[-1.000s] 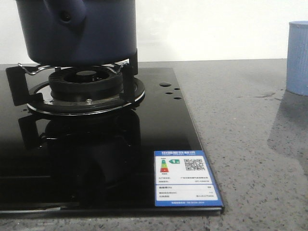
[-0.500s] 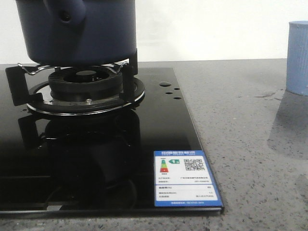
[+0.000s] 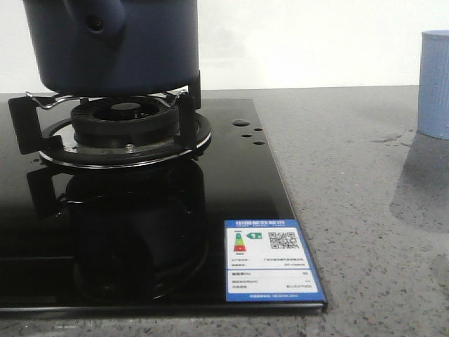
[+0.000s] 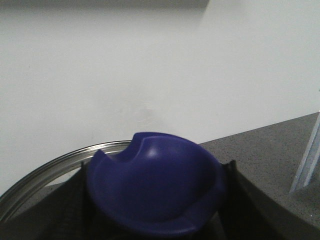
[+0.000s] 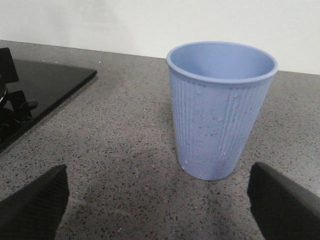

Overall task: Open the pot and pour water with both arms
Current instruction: 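Open the right gripper and back it away from the cup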

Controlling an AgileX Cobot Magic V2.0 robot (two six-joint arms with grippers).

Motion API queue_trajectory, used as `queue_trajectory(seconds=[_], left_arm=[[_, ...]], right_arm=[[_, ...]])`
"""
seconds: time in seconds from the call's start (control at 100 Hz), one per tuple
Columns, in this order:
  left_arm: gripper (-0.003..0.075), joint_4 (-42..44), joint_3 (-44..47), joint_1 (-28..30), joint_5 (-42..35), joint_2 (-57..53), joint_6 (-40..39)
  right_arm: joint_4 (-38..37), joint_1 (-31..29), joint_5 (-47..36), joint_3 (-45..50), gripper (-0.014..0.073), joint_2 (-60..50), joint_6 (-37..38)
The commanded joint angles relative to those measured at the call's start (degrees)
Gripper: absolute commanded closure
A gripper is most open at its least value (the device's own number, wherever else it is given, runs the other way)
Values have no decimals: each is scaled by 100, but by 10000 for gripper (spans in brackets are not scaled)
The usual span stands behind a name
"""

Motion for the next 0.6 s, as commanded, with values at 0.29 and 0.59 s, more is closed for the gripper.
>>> queue_trajectory(seconds=[0.29,0.59], left_arm=[[350,7,-205,-42,-697,63,1],[349,7,-205,-42,-697,142,1]], right_arm=[[161,-26,-323,-121,-65,-67,18],[161,-26,-323,-121,-65,-67,18]])
